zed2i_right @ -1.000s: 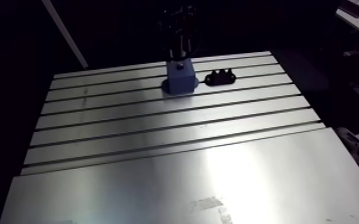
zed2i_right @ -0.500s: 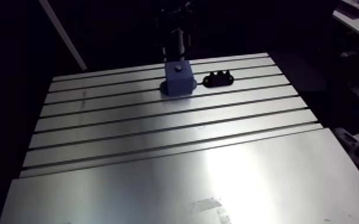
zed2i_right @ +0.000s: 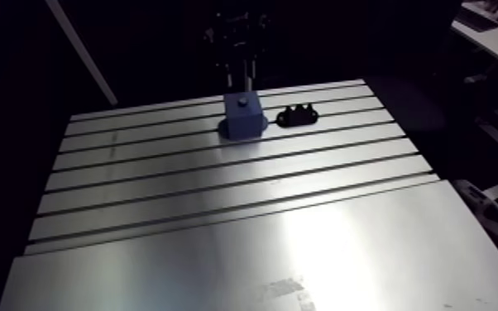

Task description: Pick up the M10 bolt and insert it into the hex recess until seated.

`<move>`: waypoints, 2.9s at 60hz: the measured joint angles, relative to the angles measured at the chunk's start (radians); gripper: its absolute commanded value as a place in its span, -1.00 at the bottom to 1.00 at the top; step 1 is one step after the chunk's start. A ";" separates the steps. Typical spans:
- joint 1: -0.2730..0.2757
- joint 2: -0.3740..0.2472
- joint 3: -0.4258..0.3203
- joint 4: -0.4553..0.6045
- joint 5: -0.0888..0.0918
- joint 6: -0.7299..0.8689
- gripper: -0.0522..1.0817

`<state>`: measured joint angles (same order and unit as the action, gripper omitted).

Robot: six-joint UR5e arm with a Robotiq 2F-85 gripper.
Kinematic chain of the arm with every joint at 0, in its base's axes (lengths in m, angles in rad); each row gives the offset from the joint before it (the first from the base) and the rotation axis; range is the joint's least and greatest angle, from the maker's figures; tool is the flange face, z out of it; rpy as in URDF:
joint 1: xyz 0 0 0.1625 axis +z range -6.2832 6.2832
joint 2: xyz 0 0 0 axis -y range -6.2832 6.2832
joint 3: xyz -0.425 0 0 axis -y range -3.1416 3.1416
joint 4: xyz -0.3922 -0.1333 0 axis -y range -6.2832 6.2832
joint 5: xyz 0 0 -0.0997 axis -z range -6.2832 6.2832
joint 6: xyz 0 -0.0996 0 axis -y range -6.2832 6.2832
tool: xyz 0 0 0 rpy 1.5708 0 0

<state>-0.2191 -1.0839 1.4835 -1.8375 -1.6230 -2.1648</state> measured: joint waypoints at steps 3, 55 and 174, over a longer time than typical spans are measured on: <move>-0.002 -0.001 0.002 0.000 0.002 0.035 0.99; -0.018 0.009 -0.024 0.040 0.028 0.296 0.99; -0.013 0.009 0.045 -0.057 0.028 0.246 0.99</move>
<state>-0.2325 -1.0744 1.5288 -1.8943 -1.5946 -1.9188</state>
